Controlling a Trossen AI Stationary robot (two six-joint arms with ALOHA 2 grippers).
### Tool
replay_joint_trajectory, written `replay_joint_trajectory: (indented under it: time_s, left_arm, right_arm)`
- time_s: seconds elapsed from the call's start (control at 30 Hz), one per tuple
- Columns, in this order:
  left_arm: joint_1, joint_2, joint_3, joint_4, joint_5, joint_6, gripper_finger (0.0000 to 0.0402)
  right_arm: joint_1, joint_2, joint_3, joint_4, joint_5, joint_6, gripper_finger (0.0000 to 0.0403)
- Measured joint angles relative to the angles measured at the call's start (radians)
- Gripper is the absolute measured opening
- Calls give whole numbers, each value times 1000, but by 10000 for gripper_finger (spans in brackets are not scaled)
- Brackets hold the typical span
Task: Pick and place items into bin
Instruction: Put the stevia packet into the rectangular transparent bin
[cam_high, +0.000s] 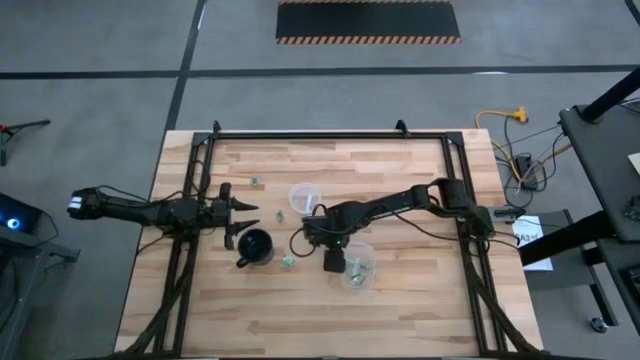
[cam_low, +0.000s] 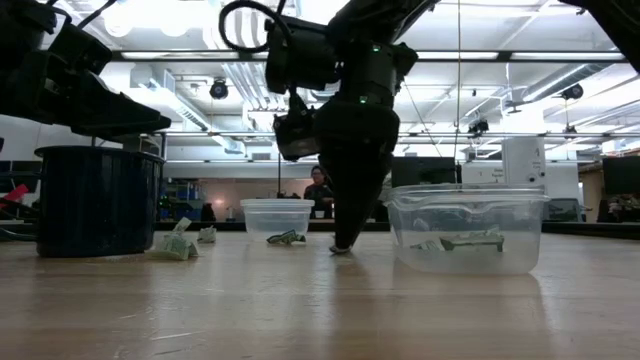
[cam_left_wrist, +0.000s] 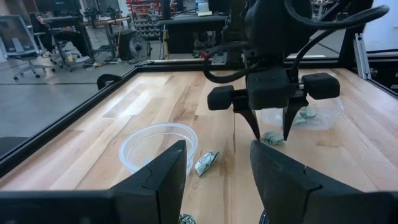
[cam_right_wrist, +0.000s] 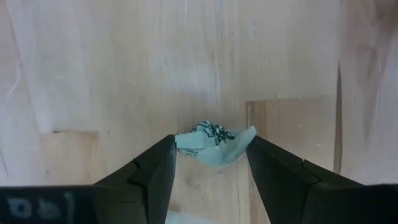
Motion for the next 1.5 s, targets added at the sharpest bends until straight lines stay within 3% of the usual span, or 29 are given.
replay_joint_trajectory:
  time_s: [0.23,0.6,0.77,1.0,1.5]
  left_arm:
    - [0,0,0,0,0,0,162]
    - [0,0,0,0,0,0,162]
    - [0,0,0,0,0,0,162]
    - [0,0,0,0,0,0,162]
    - [0,0,0,0,0,0,162]
  right_arm:
    - [-6,85,116,-122,-16,-30,192]
    - [-3,78,120,-127,45,-57,185]
    - [-3,78,120,-126,69,-116,144]
    - [-7,78,119,-124,76,-260,25]
    - [-15,26,112,-108,64,-330,13]
